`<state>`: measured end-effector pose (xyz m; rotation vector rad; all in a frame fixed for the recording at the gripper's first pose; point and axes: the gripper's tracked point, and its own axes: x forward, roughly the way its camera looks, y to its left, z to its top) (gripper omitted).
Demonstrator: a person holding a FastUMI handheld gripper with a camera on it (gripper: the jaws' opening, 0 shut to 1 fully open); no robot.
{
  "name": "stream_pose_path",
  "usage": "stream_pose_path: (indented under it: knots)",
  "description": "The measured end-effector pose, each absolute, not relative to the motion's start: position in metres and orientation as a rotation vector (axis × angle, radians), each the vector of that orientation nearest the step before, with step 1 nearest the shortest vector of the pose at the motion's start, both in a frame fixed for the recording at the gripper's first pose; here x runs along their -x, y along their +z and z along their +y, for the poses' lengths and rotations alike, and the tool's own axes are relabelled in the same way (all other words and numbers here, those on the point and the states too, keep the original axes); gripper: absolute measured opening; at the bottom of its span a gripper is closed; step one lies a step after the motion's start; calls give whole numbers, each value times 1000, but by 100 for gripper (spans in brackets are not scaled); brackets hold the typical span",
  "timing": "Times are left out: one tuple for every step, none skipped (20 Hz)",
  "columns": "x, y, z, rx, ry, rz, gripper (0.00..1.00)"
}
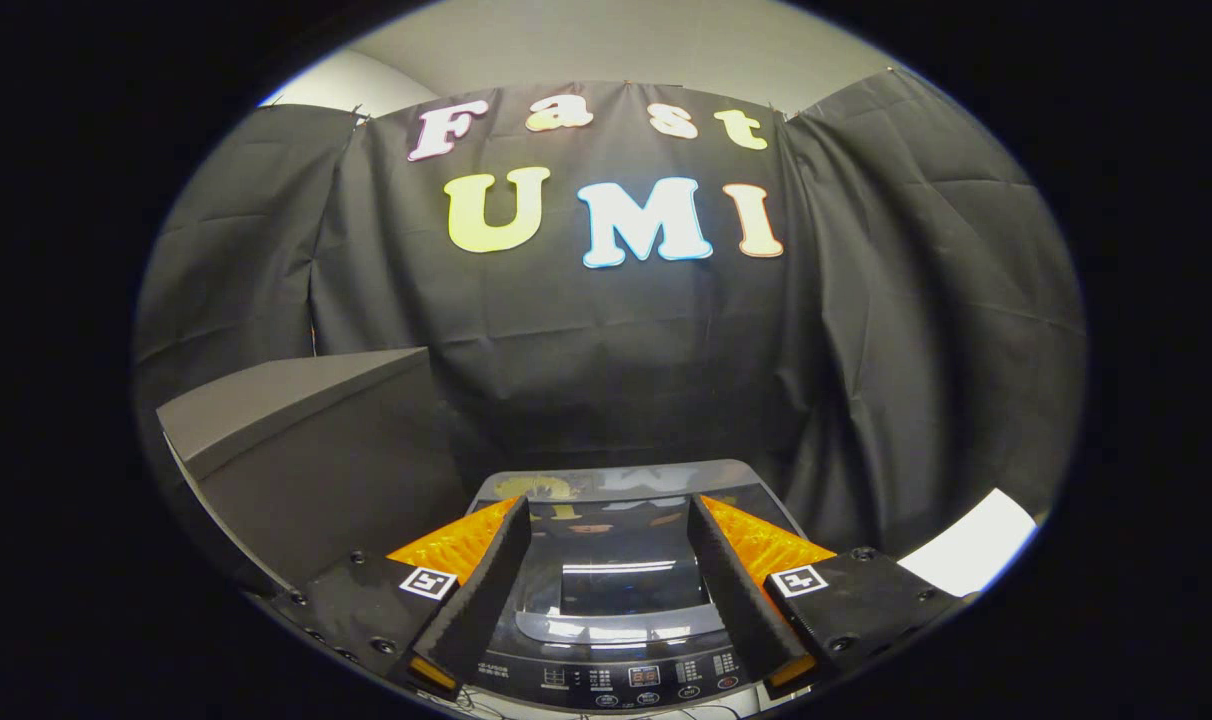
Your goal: Put the clothes into the washing machine and then close the washing machine lid.
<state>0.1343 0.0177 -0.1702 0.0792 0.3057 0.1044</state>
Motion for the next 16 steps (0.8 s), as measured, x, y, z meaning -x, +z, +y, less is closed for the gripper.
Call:
stream_pose_path:
  knots:
    - [-129,-161,18,-86,104,292,98]
    - [-124,-153,18,-93,101,276,98]
    - [-119,-143,17,-99,101,260,98]
    - [-115,-134,18,-104,99,244,98]
    - [-109,-123,17,-107,98,227,98]
    - [-102,-113,16,-111,97,211,98]
    - [-93,-101,15,-117,95,189,98]
    - [-86,-90,12,-119,90,171,98]
    - [-77,-82,9,-116,87,160,98]
    - [-69,-75,8,-114,83,150,98]
    - [-61,-69,5,-110,79,140,98]
    - [-54,-62,2,-107,73,130,98]
    - [-46,-55,-2,-106,63,120,98]
    - [-38,-50,-5,-105,54,112,98]
    - [-30,-44,-10,-101,37,96,98]
    - [-24,-38,-16,-96,23,79,98]
